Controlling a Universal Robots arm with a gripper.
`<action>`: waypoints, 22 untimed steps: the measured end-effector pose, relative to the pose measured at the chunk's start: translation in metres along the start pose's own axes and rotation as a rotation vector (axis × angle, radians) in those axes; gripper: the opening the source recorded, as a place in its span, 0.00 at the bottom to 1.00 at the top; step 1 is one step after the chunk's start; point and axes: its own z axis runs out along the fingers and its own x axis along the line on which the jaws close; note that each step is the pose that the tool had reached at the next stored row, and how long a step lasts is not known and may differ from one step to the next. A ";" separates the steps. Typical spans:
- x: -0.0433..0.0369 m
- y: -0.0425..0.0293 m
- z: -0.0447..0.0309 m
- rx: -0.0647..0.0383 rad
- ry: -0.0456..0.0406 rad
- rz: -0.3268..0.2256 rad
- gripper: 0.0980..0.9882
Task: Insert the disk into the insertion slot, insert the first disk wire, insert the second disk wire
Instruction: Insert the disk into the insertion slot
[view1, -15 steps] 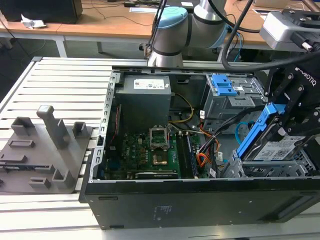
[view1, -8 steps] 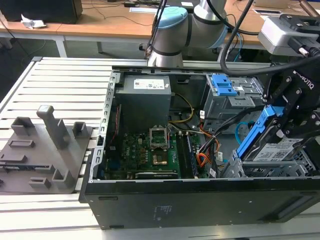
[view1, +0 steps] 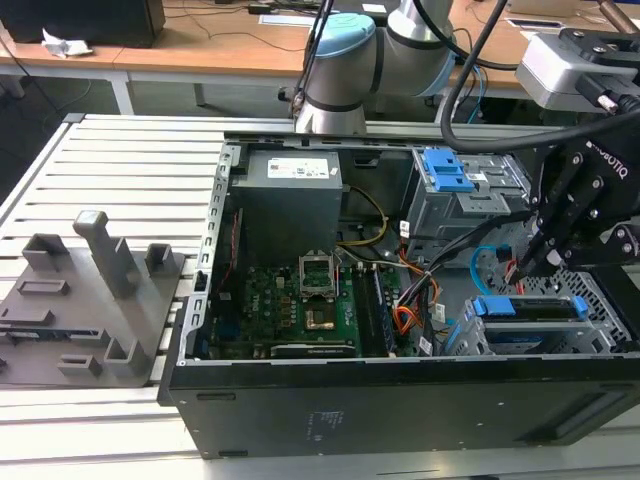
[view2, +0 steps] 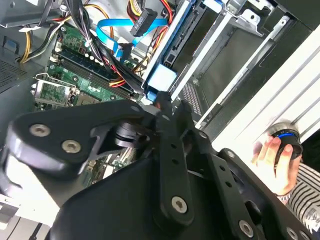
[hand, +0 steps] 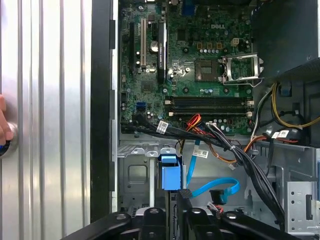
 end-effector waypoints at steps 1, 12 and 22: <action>0.0000 0.0000 0.0000 0.000 -0.0001 0.000 0.10; -0.0014 -0.0218 0.0098 -0.006 0.0000 0.000 0.01; -0.0015 -0.0306 0.0193 -0.006 0.0000 0.000 0.01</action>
